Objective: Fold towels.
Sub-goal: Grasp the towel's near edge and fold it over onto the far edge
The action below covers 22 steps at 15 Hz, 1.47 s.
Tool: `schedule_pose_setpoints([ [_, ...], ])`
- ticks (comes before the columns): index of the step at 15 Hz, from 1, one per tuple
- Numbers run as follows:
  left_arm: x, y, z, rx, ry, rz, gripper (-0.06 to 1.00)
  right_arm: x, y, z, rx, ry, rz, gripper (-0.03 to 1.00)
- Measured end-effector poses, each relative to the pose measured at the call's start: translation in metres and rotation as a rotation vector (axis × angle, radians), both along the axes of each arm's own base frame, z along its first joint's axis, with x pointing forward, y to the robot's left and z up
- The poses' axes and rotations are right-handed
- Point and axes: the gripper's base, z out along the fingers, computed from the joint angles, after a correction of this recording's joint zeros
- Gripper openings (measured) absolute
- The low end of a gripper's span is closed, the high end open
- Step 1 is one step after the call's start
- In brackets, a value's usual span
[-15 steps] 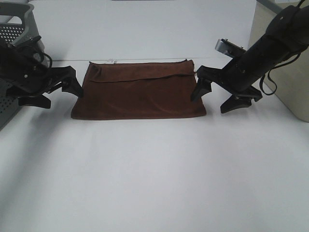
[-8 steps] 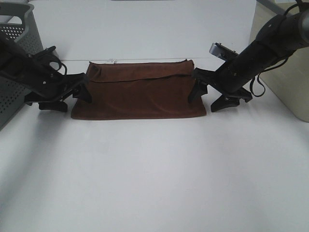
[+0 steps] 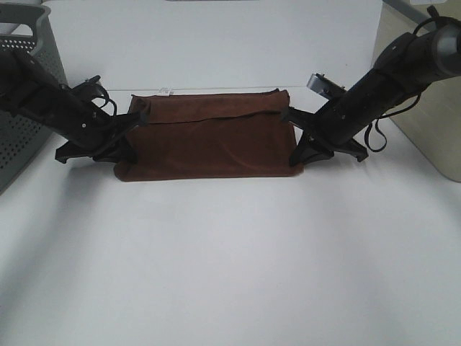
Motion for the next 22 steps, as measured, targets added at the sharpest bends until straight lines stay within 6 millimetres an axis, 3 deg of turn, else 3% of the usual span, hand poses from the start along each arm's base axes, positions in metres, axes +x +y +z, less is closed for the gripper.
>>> schedule_pose_setpoints([
  [3, -0.007, -0.001, 0.020, 0.003, 0.015, -0.049, 0.02, -0.008, -0.004, 0.014, -0.045, 0.034, -0.016, 0.00],
  [5, -0.019, 0.002, 0.039, 0.006, 0.007, -0.049, 0.02, -0.028, -0.009, 0.029, -0.068, 0.048, -0.030, 0.00],
  [7, -0.044, 0.005, 0.043, 0.010, 0.048, -0.051, 0.02, -0.057, -0.014, 0.036, -0.080, 0.075, -0.043, 0.00],
  [9, -0.076, 0.006, 0.036, 0.023, 0.116, -0.072, 0.02, -0.091, -0.018, 0.031, -0.090, 0.139, -0.042, 0.00],
  [12, -0.112, 0.003, 0.032, 0.036, 0.177, -0.103, 0.01, -0.119, -0.022, 0.028, -0.099, 0.172, -0.043, 0.00],
  [14, -0.112, 0.002, 0.035, 0.029, 0.179, -0.097, 0.01, -0.119, -0.022, 0.037, -0.093, 0.138, -0.042, 0.00],
  [16, -0.099, -0.001, 0.048, 0.013, 0.151, -0.096, 0.01, -0.107, -0.020, 0.050, -0.084, 0.080, -0.040, 0.00],
  [19, -0.064, -0.005, 0.081, 0.019, 0.038, -0.067, 0.01, -0.073, -0.015, 0.070, -0.061, -0.010, -0.025, 0.00],
  [22, -0.031, -0.007, 0.084, 0.054, 0.022, -0.024, 0.01, -0.035, -0.008, 0.080, -0.042, -0.076, -0.007, 0.00],
])
